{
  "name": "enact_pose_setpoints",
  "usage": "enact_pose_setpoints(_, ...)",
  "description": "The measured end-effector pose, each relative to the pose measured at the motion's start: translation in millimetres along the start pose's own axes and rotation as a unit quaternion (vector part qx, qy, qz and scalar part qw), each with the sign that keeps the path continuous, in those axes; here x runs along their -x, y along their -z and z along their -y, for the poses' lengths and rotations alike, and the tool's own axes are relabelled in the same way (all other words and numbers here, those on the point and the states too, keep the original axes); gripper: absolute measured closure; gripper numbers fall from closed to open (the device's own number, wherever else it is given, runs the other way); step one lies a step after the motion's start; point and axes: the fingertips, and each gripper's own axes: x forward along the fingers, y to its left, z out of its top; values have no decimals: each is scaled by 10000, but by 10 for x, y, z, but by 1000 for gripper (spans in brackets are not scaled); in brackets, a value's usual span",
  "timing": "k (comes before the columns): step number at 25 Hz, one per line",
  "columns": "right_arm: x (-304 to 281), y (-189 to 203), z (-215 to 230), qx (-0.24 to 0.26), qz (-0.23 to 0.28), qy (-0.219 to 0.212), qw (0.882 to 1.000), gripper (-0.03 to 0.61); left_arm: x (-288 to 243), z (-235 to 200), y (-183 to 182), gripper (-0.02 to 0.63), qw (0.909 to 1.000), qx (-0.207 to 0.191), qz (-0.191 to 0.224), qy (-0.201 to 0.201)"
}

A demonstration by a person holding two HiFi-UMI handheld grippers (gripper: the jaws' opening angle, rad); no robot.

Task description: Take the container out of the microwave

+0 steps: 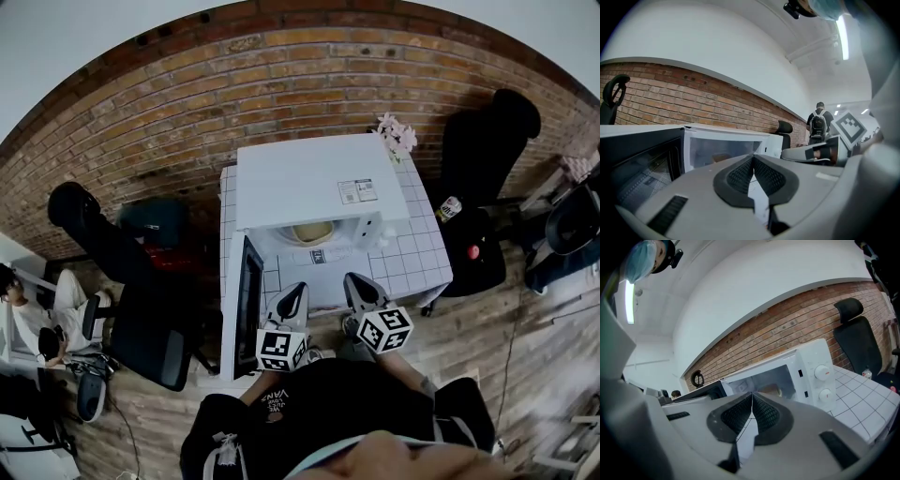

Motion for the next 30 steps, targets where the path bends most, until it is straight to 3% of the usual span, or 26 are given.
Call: enact_pose_setpoints(30, -872, 32, 715, -226, -568, -54, 9981, 573, -812, -639, 112, 604, 9933, 292, -244, -1090)
